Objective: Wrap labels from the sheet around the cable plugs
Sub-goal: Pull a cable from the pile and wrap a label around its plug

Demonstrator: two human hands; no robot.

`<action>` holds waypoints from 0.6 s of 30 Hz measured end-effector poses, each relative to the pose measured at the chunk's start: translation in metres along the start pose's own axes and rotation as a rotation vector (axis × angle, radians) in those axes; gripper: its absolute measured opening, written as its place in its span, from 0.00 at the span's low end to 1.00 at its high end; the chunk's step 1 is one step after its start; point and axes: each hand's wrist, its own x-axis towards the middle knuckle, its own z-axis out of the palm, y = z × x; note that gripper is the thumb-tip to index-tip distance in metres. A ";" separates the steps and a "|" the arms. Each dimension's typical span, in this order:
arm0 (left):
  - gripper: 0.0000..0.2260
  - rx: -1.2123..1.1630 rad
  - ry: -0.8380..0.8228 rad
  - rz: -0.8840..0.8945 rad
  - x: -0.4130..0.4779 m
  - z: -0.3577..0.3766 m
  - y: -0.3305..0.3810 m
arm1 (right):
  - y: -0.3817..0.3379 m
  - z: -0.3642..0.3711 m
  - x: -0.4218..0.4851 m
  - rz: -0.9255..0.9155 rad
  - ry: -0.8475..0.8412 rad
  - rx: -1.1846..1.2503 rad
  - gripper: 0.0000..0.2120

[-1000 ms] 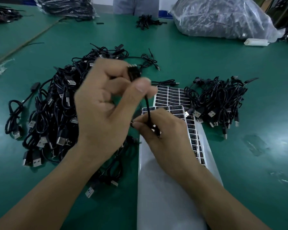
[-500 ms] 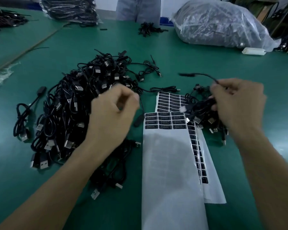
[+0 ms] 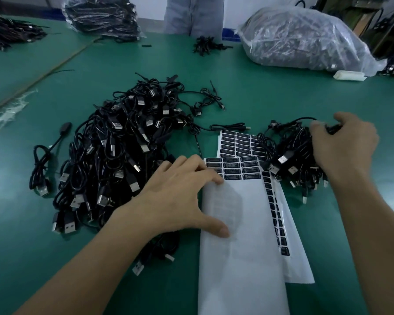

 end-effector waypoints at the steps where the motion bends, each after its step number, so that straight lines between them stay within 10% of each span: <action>1: 0.45 0.003 0.008 -0.003 0.001 0.001 -0.001 | 0.000 0.000 -0.002 -0.010 -0.007 -0.008 0.22; 8: 0.41 -0.019 0.053 0.015 0.004 0.004 -0.006 | -0.002 -0.001 -0.005 0.004 0.046 0.096 0.01; 13: 0.34 -0.030 0.068 0.041 0.005 0.003 -0.005 | 0.000 -0.005 0.001 0.024 0.127 0.146 0.13; 18: 0.14 0.043 0.421 -0.116 0.007 0.001 -0.004 | -0.002 -0.010 -0.012 0.040 0.066 -0.028 0.26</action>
